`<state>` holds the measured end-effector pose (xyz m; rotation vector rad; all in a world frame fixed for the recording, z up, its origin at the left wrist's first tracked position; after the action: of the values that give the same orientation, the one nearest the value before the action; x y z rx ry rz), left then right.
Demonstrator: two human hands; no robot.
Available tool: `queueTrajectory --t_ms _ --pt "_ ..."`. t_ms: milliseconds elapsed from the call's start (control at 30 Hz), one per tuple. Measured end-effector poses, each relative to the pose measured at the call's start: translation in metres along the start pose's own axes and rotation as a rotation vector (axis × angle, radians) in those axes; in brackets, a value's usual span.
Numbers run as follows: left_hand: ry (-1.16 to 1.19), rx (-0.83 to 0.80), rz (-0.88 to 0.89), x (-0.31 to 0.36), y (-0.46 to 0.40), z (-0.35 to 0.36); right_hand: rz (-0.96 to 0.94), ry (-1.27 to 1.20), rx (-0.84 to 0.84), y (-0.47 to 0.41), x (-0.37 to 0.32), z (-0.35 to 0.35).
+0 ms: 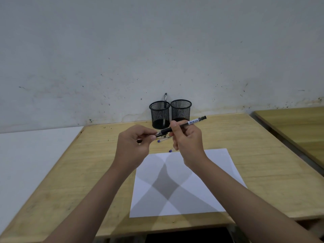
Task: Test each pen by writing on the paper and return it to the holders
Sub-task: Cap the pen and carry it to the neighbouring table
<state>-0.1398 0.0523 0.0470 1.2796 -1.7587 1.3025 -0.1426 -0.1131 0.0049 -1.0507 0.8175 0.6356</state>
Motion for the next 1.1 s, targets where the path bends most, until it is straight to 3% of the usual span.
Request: queueTrajectory --t_ms 67,167,200,233,333,367,533,633,800,1100 --pt "-0.038 -0.006 0.017 0.001 0.001 0.006 0.052 0.022 -0.009 0.003 0.001 -0.006" --pt "-0.04 -0.006 -0.036 -0.004 -0.005 0.014 0.219 0.231 -0.144 0.013 0.008 -0.012" --pt "-0.039 -0.004 -0.051 -0.005 -0.008 0.016 0.193 0.323 -0.185 0.014 0.005 -0.015" --pt "-0.044 -0.004 -0.059 -0.007 -0.011 0.018 0.049 0.442 -0.212 0.012 -0.007 -0.019" --pt "-0.08 -0.043 -0.038 -0.008 -0.016 0.028 -0.694 0.87 -0.252 0.013 -0.064 -0.024" --pt "-0.09 -0.061 -0.031 -0.008 -0.016 0.034 -0.819 1.0 -0.275 0.014 -0.071 -0.027" --pt "-0.068 -0.138 0.012 -0.002 -0.013 0.063 -0.938 1.289 -0.395 0.003 -0.071 -0.044" --pt "-0.064 -0.166 0.108 0.008 -0.007 0.081 -0.92 1.322 -0.473 0.003 -0.067 -0.058" --pt "-0.192 -0.344 0.15 0.015 0.011 0.146 -0.738 1.41 -0.417 0.005 -0.074 -0.125" --pt "-0.317 -0.836 0.284 0.066 0.103 0.312 -0.372 1.612 0.006 0.085 -0.126 -0.302"
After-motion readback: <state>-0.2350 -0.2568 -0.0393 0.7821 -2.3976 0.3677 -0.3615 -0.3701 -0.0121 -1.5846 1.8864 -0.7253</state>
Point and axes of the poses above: each hand's wrist, its own y-axis away from the middle knuckle, its own z-axis out of the palm, x = y × z, the point moved 9 cm from there along -y, towards the middle knuckle, and after that the axes turned 15 degrees about -z, right-handed, at the moved point
